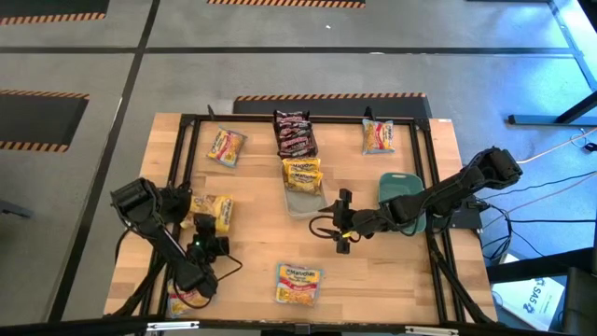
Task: Sort Maruchan noodles
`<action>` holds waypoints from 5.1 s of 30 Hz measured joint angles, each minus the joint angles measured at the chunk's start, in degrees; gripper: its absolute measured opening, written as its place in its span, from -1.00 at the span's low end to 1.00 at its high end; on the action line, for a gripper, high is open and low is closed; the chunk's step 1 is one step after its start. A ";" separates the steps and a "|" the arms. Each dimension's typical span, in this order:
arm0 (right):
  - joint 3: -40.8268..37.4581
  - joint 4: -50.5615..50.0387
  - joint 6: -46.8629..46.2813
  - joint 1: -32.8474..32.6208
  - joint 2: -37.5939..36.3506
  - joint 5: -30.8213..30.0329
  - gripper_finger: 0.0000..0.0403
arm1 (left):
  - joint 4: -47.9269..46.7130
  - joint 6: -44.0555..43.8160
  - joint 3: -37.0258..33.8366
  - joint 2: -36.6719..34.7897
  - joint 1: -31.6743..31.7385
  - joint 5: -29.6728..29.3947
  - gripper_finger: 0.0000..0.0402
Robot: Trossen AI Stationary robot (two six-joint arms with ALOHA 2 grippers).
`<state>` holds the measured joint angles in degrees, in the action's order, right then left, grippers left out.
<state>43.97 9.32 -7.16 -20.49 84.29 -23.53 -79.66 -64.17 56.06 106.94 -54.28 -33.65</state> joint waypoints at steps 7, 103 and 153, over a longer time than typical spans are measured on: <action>0.00 0.11 -0.02 0.00 0.00 -0.01 0.15 | -6.63 -3.94 5.46 0.00 0.00 -3.05 -0.36; 0.00 16.61 -8.92 -0.11 11.37 9.18 0.15 | 94.57 42.45 -13.61 -14.67 26.16 9.61 -0.51; 30.26 -40.83 -19.40 -7.33 21.53 0.01 -0.93 | 66.30 28.97 -11.74 -18.37 18.30 8.59 -0.51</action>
<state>74.23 -31.50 -26.56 -27.83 105.82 -23.52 -13.35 -35.20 44.33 88.56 -35.99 -25.06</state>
